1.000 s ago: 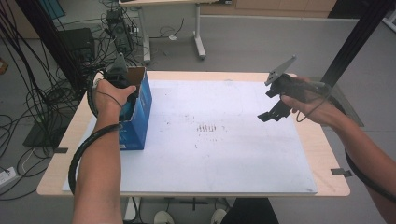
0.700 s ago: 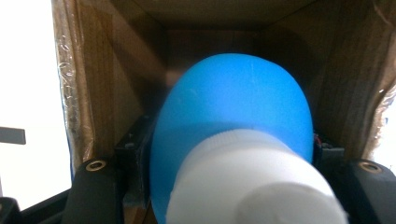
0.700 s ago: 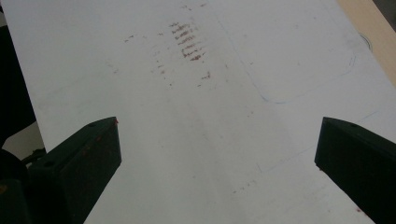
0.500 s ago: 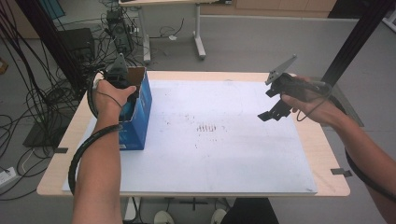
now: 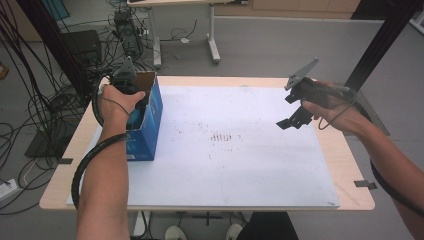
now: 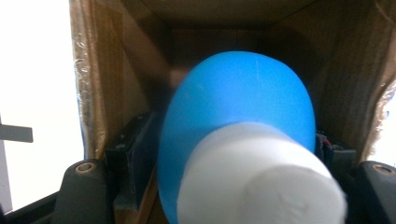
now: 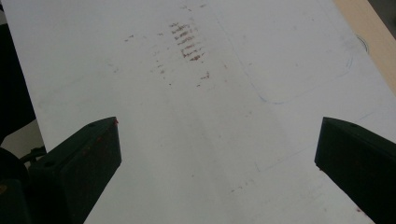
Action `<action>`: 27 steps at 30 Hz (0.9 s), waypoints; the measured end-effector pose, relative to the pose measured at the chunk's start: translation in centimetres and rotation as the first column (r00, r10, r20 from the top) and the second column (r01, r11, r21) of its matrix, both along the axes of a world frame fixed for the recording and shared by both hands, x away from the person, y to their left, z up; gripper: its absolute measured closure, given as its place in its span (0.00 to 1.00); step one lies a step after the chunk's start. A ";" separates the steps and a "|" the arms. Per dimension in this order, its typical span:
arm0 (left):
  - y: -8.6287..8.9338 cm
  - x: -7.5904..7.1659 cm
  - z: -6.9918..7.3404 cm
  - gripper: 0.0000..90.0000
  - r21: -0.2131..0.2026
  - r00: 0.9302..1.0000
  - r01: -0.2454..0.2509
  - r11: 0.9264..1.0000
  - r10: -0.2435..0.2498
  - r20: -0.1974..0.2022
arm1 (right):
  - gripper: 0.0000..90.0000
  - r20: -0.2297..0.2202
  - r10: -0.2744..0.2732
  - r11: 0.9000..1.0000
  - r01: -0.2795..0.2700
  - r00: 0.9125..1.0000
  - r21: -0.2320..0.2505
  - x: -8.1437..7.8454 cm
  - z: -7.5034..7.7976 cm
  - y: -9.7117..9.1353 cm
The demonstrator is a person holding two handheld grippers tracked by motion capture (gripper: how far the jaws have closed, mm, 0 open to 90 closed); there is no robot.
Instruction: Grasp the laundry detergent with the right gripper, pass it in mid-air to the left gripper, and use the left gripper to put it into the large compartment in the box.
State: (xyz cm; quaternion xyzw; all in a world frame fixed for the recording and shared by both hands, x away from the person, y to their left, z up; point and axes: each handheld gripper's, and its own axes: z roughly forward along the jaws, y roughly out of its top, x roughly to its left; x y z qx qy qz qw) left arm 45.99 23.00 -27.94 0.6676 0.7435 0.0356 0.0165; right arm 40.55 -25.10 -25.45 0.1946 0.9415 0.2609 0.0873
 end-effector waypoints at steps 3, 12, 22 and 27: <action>0.0 -0.1 0.6 0.33 0.004 1.000 0.000 1.000 0.000 0.013 | 0.00 0.002 0.002 1.000 -0.002 1.000 -0.001 0.0 0.0 0.0; -0.3 -0.3 2.0 0.29 0.008 1.000 0.010 1.000 -0.011 0.026 | 0.00 0.005 0.002 1.000 -0.002 1.000 0.006 0.0 0.2 0.1; -0.9 -0.9 3.8 0.26 0.015 0.999 0.020 1.000 -0.021 0.044 | 0.00 0.003 -0.001 1.000 0.001 1.000 0.011 -0.1 0.1 0.2; -1.1 -1.6 5.0 0.24 0.020 0.998 0.026 0.999 -0.027 0.058 | 0.00 -0.002 -0.002 1.000 0.002 1.000 0.008 0.0 0.1 0.3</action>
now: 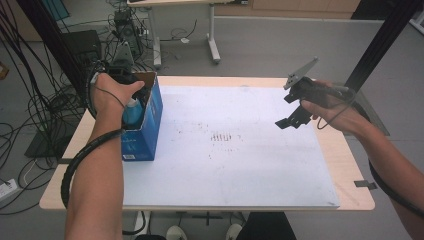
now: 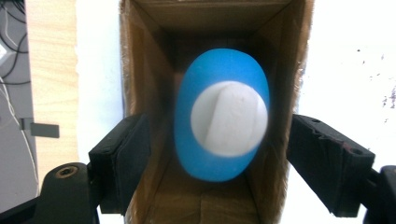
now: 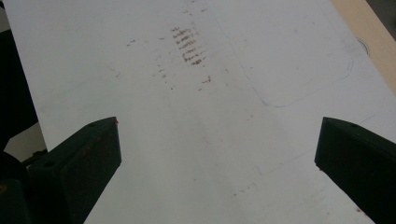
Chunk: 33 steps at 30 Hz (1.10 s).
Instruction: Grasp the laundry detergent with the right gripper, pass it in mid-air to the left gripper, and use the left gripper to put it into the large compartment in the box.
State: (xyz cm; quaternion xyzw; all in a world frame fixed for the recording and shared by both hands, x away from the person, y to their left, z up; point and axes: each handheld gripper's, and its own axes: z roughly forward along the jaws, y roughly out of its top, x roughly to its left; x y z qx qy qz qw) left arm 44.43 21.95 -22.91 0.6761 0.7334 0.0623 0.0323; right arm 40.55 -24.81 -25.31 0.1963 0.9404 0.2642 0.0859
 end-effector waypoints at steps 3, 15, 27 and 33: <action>-0.2 -0.5 0.8 0.22 -0.006 1.000 0.007 1.000 -0.007 0.015 | 0.00 -0.004 0.001 1.000 -0.001 1.000 0.005 0.1 0.0 0.2; -4.3 -0.1 2.9 0.14 -0.031 0.993 0.108 0.994 -0.106 0.057 | 0.00 -0.022 0.037 0.999 -0.038 0.999 -0.031 0.8 -0.4 1.8; -10.8 2.8 2.3 0.11 -0.040 0.971 0.235 0.971 -0.233 0.049 | 0.00 -0.027 0.056 0.995 -0.058 0.998 -0.078 2.0 -0.8 1.8; -13.1 3.6 2.3 0.11 -0.043 0.963 0.267 0.963 -0.264 0.058 | 0.00 -0.025 0.053 0.996 -0.055 0.998 -0.067 2.2 -0.5 1.3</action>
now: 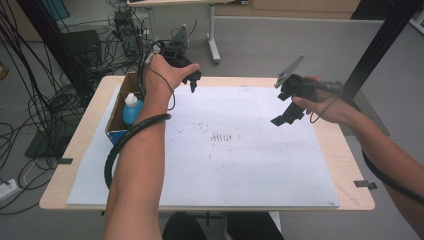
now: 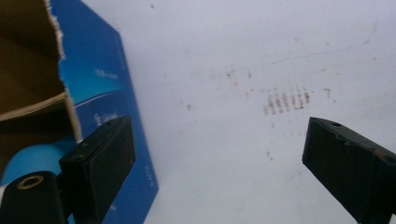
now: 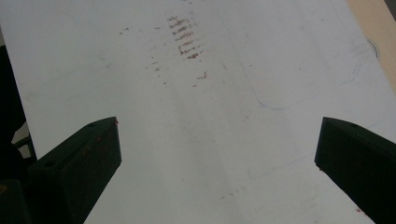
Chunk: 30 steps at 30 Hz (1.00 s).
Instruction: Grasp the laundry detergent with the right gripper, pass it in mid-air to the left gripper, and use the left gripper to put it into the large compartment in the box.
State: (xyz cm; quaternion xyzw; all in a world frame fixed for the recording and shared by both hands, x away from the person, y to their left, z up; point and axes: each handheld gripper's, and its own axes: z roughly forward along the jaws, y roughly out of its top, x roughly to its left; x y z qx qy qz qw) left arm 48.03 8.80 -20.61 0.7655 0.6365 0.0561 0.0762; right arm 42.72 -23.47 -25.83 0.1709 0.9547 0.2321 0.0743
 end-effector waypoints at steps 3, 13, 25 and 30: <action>-0.8 0.2 0.1 0.11 0.001 1.000 0.011 1.000 -0.011 0.001 | 0.00 0.000 0.005 1.000 -0.005 1.000 -0.006 -0.1 0.0 -0.2; -1.6 0.5 0.1 0.11 -0.012 1.000 0.021 1.000 -0.021 0.005 | 0.00 -0.005 0.008 1.000 -0.008 1.000 -0.017 -0.3 0.1 -0.4; -1.6 0.1 0.0 0.11 -0.014 1.000 0.023 1.000 -0.023 0.011 | 0.00 0.000 0.008 1.000 -0.008 1.000 -0.023 -0.7 0.3 -0.3; -1.5 -0.2 0.0 0.11 -0.016 1.000 0.027 1.000 -0.027 0.010 | 0.00 0.000 0.010 1.000 -0.010 1.000 -0.024 -0.9 0.2 -0.1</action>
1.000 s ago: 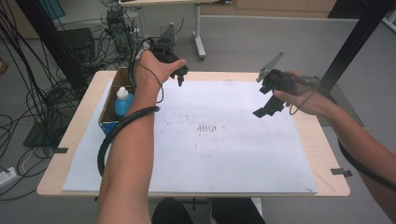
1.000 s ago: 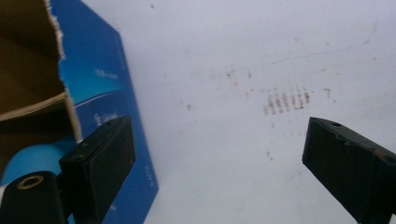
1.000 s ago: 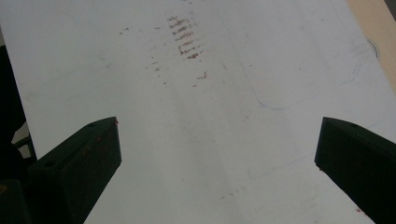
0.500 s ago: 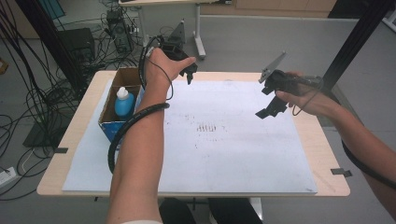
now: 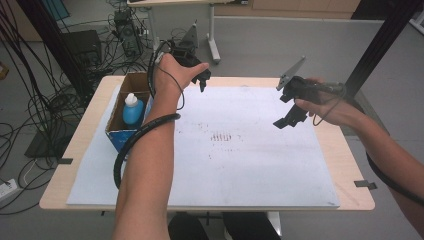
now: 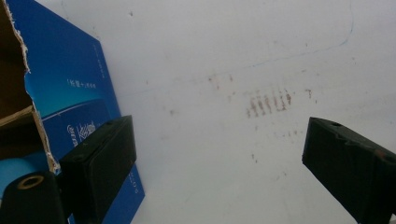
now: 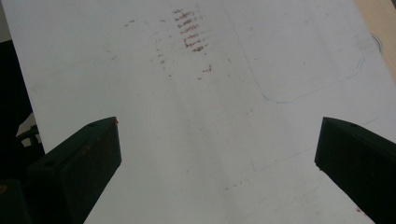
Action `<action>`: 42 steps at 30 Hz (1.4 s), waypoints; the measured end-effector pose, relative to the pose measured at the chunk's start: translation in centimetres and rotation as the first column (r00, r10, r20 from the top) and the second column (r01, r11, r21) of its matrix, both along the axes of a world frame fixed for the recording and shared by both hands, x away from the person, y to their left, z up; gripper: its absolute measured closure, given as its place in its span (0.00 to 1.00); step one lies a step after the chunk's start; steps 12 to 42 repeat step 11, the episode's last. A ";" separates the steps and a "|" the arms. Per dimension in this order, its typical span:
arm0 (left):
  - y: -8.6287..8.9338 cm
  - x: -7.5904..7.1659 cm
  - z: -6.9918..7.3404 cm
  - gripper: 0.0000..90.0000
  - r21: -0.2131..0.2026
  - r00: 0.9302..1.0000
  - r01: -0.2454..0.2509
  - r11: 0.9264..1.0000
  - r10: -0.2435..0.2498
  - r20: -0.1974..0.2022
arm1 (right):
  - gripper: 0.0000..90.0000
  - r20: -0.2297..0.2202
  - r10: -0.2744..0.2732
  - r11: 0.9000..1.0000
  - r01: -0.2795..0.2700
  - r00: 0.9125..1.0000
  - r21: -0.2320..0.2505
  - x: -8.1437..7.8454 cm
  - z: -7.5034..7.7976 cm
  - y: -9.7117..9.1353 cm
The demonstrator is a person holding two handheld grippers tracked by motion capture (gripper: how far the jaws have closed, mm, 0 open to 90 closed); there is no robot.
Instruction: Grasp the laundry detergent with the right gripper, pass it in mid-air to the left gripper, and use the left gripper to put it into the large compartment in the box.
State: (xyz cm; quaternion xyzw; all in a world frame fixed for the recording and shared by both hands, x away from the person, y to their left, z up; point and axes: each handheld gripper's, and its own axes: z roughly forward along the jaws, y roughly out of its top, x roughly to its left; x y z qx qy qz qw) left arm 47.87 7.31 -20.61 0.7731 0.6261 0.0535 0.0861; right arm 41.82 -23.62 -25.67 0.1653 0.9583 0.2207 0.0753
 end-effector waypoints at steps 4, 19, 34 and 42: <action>0.2 -0.2 -0.1 0.11 -0.005 1.000 -0.005 1.000 0.005 -0.001 | 0.00 -0.003 -0.003 1.000 0.003 1.000 0.002 -0.1 -0.1 0.0; 0.4 -0.8 -0.4 0.11 -0.017 1.000 -0.005 1.000 0.005 0.006 | 0.00 -0.006 -0.005 1.000 0.005 1.000 0.011 -0.5 -0.3 0.2; 0.4 -0.8 -0.4 0.11 -0.017 1.000 -0.005 1.000 0.005 0.006 | 0.00 -0.006 -0.005 1.000 0.005 1.000 0.011 -0.5 -0.3 0.2; 0.4 -0.8 -0.4 0.11 -0.017 1.000 -0.005 1.000 0.005 0.006 | 0.00 -0.006 -0.005 1.000 0.005 1.000 0.011 -0.5 -0.3 0.2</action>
